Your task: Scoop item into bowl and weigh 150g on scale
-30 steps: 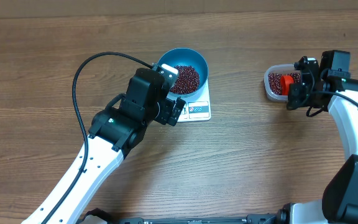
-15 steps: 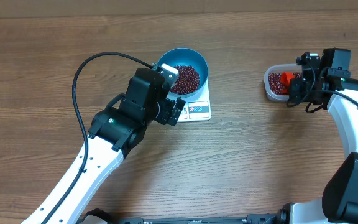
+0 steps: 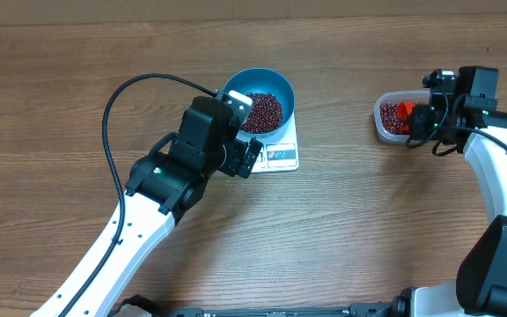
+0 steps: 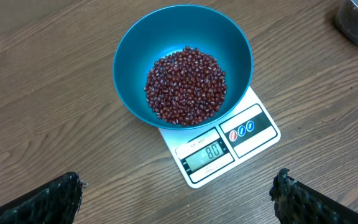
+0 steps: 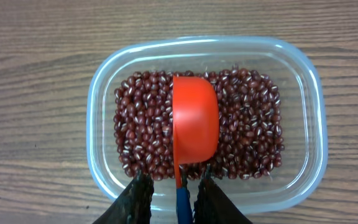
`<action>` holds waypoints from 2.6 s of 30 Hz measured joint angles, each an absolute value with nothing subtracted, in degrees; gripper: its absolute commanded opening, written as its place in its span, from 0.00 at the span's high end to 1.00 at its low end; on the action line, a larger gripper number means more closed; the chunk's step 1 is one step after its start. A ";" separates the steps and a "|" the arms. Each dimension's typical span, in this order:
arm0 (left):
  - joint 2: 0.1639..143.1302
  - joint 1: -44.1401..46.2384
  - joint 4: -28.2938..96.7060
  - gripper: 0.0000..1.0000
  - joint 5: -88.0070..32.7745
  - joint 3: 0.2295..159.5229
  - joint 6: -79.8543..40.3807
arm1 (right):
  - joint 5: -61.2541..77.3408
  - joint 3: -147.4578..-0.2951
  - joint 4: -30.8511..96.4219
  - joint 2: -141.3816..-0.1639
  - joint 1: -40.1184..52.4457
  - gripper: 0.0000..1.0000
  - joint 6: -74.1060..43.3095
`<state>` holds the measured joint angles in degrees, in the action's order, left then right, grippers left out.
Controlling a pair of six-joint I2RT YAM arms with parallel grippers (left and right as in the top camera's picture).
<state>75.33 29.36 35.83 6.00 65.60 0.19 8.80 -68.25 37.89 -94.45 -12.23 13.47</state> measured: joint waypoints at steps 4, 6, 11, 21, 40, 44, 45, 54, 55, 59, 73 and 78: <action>75.35 29.36 35.81 0.01 6.00 65.60 0.19 | 8.80 -68.25 37.17 -94.45 -12.23 0.75 12.69; 75.33 29.36 35.83 0.00 6.00 65.60 0.19 | 8.80 -68.25 36.99 -94.45 -12.25 0.80 12.43; 75.33 29.36 35.81 0.00 6.00 65.60 0.19 | 8.82 -68.25 36.82 -94.45 -12.23 0.80 12.03; 75.33 29.36 35.83 0.00 6.00 65.60 0.19 | 8.78 -68.25 35.59 -94.45 -12.23 0.81 11.35; 75.33 29.36 35.83 0.00 6.00 65.60 0.19 | 8.80 -68.25 35.79 -94.45 -12.25 0.68 10.50; 75.33 29.36 35.81 0.00 6.00 65.60 0.19 | 8.78 -68.25 38.09 -94.45 -12.25 0.32 10.35; 75.33 29.36 35.81 0.00 6.00 65.60 0.19 | 8.80 -68.25 38.96 -94.45 -12.23 0.30 10.26; 75.33 29.36 35.81 0.00 6.00 65.60 0.19 | 10.94 -68.25 42.61 -94.45 -12.34 0.00 4.49; 75.33 29.36 35.81 0.01 6.00 65.60 0.19 | 11.70 -68.25 42.61 -94.45 -12.34 0.00 4.34; 75.33 29.36 35.81 0.01 6.00 65.60 0.19 | 17.15 -68.25 42.85 -94.45 -12.34 0.00 3.64; 75.33 29.36 35.81 0.00 6.00 65.60 0.19 | 19.94 -68.25 49.19 -94.45 -12.34 0.00 -2.17; 75.33 29.36 35.81 0.00 6.00 65.60 0.19 | 17.02 -68.25 50.06 -94.45 -12.34 0.00 -6.68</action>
<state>75.33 29.36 35.81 6.00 65.60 0.19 17.02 -68.25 50.06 -94.45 -12.34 -6.68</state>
